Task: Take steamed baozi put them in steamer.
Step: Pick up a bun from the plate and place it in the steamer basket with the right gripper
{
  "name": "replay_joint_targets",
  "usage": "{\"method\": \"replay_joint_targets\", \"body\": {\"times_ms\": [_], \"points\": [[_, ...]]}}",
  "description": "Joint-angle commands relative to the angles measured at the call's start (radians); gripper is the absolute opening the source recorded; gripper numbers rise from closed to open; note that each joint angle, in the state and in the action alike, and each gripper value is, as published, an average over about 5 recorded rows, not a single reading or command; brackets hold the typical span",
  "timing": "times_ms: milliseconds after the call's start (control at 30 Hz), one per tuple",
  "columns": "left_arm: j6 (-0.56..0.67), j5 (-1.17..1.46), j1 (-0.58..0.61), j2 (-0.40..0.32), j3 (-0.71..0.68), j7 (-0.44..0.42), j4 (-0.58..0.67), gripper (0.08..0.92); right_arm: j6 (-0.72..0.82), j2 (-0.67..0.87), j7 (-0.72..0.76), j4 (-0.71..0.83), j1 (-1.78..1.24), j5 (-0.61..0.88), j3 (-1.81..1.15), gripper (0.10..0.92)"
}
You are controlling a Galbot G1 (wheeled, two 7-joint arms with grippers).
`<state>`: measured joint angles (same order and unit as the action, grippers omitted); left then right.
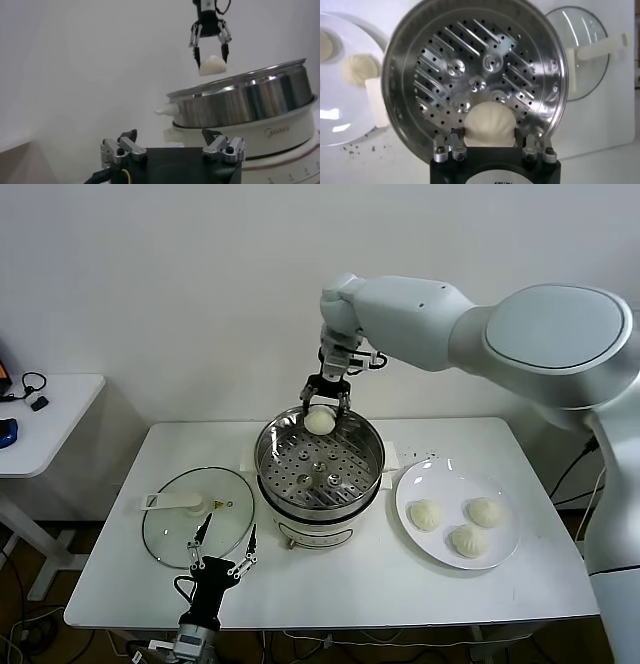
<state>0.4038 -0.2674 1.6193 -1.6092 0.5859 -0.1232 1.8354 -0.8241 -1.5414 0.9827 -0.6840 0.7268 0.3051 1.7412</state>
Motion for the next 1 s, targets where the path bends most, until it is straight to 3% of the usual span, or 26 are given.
{"method": "replay_joint_targets", "body": {"times_ms": [33,867,1000], "points": [[0.000,0.001,-0.002,-0.021,-0.001,0.000,-0.002,0.823,-0.049,-0.052,0.007,0.113,-0.084,-0.069,-0.037,0.670],[0.004,-0.003,-0.009,-0.020,-0.001,0.000,-0.019,0.823,-0.049,-0.092,0.004,0.182,-0.173,-0.100,-0.082,0.664],[0.004,-0.002,-0.009,-0.020,0.001,0.000,-0.019,0.823,-0.049,-0.092,-0.018,0.182,-0.178,-0.100,-0.087,0.691]]}}
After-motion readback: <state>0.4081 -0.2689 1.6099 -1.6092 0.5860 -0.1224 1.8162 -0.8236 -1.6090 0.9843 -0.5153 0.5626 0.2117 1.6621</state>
